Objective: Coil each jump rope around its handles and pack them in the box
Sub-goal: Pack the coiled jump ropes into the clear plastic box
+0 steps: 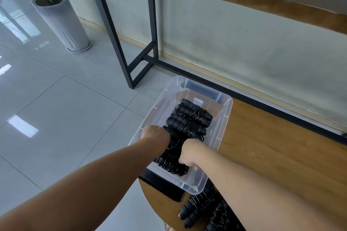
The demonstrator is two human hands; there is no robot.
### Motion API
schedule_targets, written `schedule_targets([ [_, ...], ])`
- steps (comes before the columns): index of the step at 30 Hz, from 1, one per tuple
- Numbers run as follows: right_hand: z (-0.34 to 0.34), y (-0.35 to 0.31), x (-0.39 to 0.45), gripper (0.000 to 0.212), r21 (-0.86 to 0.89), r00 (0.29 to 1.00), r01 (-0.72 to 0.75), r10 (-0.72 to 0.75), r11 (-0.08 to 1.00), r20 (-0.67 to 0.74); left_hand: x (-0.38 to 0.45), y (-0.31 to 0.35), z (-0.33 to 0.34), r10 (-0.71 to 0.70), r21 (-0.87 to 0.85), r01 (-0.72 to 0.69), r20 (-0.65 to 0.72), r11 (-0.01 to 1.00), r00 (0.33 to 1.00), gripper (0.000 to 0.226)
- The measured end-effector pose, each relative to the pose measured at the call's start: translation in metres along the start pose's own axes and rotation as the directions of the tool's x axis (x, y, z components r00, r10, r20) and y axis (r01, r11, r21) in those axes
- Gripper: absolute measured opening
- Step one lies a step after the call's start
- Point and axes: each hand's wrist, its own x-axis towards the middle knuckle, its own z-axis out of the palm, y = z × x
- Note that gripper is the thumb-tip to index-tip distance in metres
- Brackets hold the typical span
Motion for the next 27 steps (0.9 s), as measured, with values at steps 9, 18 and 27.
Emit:
schedule_targets([
  [9, -0.006, 0.062, -0.031, 0.026, 0.621, 0.902, 0.203, 0.102, 0.757, -0.419, -0.009, 0.023, -0.016, -0.079, -0.369, 0.003, -0.188, 0.929, 0.979, 0.015],
  [18, 0.057, 0.141, -0.080, 0.023, 0.795, 0.716, 0.471, 0.361, 0.382, -0.598, -0.059, 0.125, -0.038, -0.159, -0.762, -0.339, -0.495, 0.552, 0.854, 0.020],
  [27, 0.176, 0.212, -0.066, 0.021, 0.900, 0.827, 0.331, 0.372, 0.282, -0.421, -0.089, 0.266, 0.025, -0.114, -0.994, 0.035, 0.047, -0.102, 0.992, 0.018],
])
